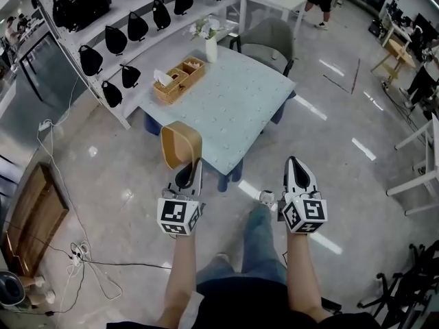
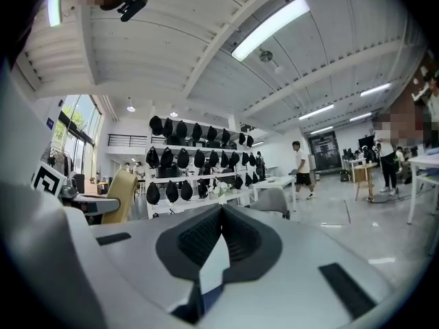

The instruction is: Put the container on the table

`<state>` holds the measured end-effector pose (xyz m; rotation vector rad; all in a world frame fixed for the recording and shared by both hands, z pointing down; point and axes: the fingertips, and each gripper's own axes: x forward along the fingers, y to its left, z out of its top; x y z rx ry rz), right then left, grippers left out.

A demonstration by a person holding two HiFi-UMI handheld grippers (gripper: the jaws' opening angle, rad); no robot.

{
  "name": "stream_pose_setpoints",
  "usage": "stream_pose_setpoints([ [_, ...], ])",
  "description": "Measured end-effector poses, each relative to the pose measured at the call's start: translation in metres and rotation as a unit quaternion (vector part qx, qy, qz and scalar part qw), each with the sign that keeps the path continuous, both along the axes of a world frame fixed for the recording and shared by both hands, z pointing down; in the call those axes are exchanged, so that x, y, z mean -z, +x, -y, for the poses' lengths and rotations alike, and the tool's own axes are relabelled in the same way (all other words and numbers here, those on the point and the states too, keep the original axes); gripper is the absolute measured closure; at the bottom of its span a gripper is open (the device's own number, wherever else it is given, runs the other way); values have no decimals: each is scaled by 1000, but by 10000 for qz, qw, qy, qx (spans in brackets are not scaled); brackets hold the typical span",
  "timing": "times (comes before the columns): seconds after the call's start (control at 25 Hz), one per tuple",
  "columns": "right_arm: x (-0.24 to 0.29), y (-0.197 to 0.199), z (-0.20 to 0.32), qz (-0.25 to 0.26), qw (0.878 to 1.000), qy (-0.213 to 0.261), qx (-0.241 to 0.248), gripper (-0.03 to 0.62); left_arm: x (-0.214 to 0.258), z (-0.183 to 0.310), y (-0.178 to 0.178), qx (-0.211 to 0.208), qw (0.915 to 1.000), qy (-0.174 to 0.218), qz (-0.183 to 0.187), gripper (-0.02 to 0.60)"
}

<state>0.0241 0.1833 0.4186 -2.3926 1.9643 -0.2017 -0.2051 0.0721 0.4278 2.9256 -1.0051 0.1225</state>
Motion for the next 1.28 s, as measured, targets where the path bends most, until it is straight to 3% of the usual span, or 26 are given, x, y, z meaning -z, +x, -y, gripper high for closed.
stream_pose_setpoints([
  [0.28, -19, 89, 95, 150, 9996, 42, 221, 595, -18, 71, 69, 405, 9991, 63, 61, 572],
  [0.72, -16, 225, 278, 302, 9911, -149, 1290, 595, -12, 200, 198, 1364, 9905, -19, 159, 572],
  [0.92, -12, 250, 334, 326, 9842, -168, 1731, 595, -5, 231, 235, 1574, 9872, 37, 240, 572],
  [1.28, -22, 254, 387, 363, 9758, -268, 2141, 595, -23, 265, 261, 1749, 9838, -141, 365, 572],
])
